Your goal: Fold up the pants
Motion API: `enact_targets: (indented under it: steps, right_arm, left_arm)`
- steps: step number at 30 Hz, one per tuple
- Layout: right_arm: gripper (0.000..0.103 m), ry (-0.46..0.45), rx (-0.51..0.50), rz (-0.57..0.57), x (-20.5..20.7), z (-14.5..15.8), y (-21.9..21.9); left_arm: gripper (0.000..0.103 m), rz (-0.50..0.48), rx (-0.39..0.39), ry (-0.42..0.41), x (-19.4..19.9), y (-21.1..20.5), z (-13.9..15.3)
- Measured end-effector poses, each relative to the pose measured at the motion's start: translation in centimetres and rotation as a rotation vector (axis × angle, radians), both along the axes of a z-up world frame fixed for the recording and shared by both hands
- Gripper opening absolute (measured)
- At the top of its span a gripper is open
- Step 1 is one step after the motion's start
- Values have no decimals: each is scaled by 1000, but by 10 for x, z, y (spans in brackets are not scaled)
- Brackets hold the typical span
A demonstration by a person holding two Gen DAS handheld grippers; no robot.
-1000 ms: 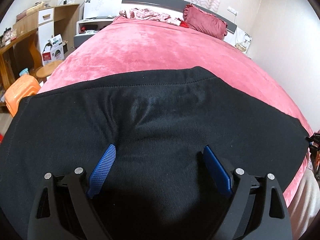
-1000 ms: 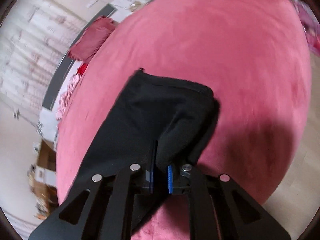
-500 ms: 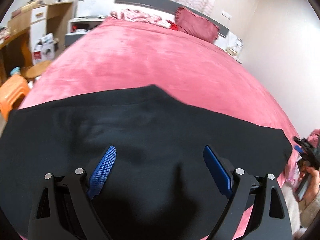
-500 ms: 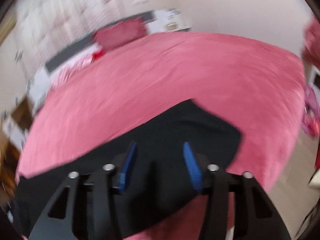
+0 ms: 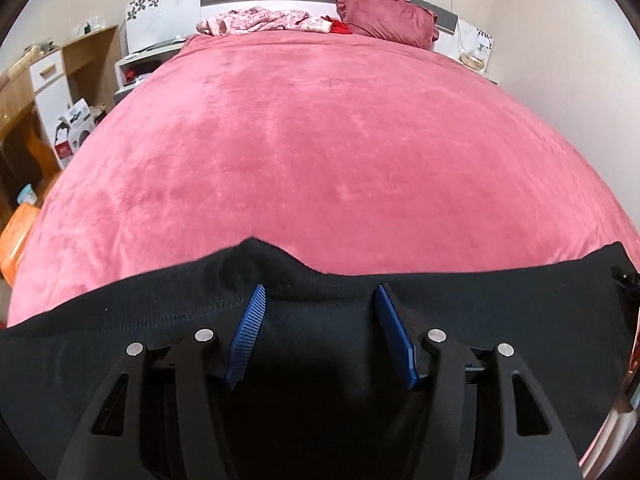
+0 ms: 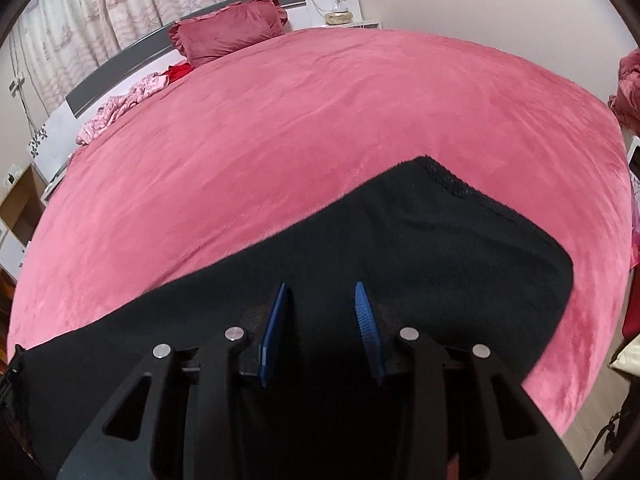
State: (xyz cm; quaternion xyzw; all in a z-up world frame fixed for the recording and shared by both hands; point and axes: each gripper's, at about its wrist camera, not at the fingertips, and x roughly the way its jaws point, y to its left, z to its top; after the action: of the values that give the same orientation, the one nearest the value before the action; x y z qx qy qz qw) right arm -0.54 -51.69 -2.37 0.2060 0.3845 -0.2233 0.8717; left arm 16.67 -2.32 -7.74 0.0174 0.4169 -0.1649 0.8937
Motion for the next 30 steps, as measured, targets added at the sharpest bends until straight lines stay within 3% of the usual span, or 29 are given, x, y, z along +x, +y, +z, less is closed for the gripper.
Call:
enact_targets:
  steps: [6,10,13,18,22,24,28,30]
  right_arm:
    - [36,-58,-35,-13,-3,-12,-3]
    - [36,-95,-16,-32,-9,-9,-4]
    - [36,-169,44,-112,-32,-6,-14]
    - [38,-212,46,-270,-61,5,-24]
    - [59,-268,12,-334,-87,22,-18]
    - [59,-288,27,-331,-94,26,-14]
    - [60,-228,97,-318,-88,17,-20]
    - [63,-193,115,-311,-84,13,-21]
  left_arm:
    - [59,-15,-38,-49,-3,4,-7]
    - [66,-33,-43,-54,-6,2,-7]
    - [72,-57,-43,-49,-17,2,-7]
    - [82,-88,-9,-35,-44,6,-10]
    - [82,-99,27,-77,-72,8,-12]
    - [82,-85,20,-61,-72,10,-8]
    - [82,4,-109,13,-48,21,4]
    - [82,110,-176,32,-27,31,13]
